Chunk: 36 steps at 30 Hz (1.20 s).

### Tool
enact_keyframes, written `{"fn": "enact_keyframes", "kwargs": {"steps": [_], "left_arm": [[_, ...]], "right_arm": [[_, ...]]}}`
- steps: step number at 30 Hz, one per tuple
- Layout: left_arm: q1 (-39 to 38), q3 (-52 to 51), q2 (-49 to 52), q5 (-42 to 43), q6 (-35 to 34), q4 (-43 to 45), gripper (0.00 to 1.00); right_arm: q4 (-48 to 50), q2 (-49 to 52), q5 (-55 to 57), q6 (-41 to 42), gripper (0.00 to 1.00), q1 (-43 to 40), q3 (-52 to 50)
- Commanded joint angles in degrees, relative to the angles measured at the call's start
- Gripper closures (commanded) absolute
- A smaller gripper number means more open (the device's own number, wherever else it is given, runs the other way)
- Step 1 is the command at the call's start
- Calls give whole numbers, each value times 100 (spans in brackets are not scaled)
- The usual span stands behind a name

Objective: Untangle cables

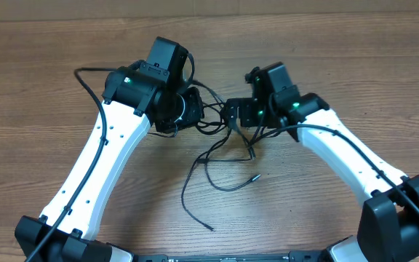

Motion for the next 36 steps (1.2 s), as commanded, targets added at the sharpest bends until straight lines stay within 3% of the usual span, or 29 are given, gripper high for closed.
{"fn": "enact_keyframes", "kwargs": {"steps": [1, 7, 18, 36], "left_arm": [[262, 105, -608, -378, 925, -284, 96], [560, 105, -911, -376, 1384, -363, 96], [1058, 105, -1478, -376, 1637, -374, 96], [1062, 105, -1563, -374, 1740, -181, 96]], "right_arm": [[-201, 240, 1401, 61, 0, -946, -125], [-295, 240, 1403, 59, 0, -1705, -125], [-297, 240, 1397, 66, 0, -2527, -125], [-247, 240, 920, 81, 0, -2601, -125]]}}
